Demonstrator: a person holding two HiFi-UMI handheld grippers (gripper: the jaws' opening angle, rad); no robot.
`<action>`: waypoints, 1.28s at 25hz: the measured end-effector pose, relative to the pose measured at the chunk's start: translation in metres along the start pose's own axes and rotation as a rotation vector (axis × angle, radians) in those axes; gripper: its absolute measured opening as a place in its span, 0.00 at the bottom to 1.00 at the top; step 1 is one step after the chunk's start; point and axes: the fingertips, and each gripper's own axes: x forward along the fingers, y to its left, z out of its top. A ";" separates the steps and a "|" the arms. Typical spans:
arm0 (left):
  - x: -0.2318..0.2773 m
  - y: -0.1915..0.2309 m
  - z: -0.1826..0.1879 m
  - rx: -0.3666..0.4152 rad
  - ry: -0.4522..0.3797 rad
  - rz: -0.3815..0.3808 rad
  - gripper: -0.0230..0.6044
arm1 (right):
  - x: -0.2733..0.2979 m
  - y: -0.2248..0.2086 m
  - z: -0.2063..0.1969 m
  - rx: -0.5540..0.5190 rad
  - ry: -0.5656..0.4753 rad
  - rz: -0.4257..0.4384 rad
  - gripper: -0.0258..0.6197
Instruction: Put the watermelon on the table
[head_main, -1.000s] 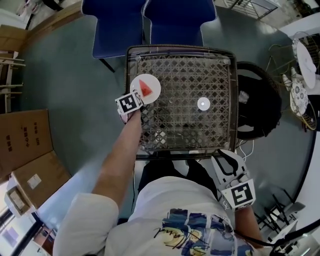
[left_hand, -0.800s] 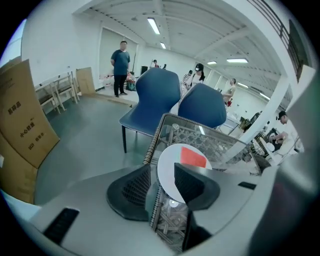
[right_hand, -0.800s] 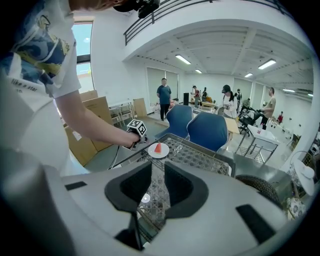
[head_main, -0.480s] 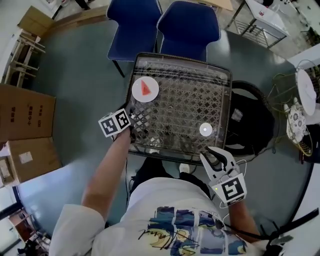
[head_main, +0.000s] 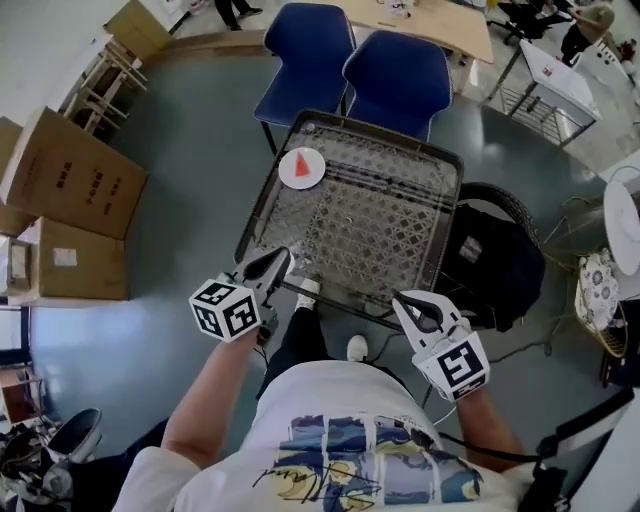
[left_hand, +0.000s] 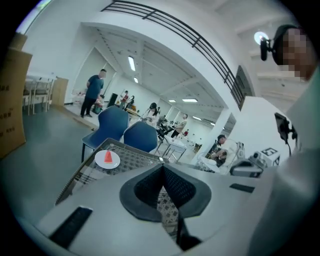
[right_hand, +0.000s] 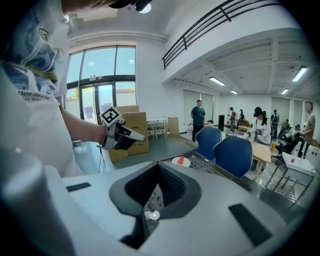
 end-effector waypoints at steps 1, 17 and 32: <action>-0.013 -0.018 -0.006 0.045 0.012 -0.001 0.05 | -0.005 0.006 0.001 -0.010 -0.010 0.023 0.06; -0.116 -0.174 -0.046 0.192 0.014 -0.219 0.05 | -0.024 0.097 0.016 -0.074 -0.066 0.150 0.06; -0.255 -0.165 -0.070 0.239 0.009 -0.316 0.05 | -0.023 0.239 0.049 -0.096 -0.051 0.084 0.06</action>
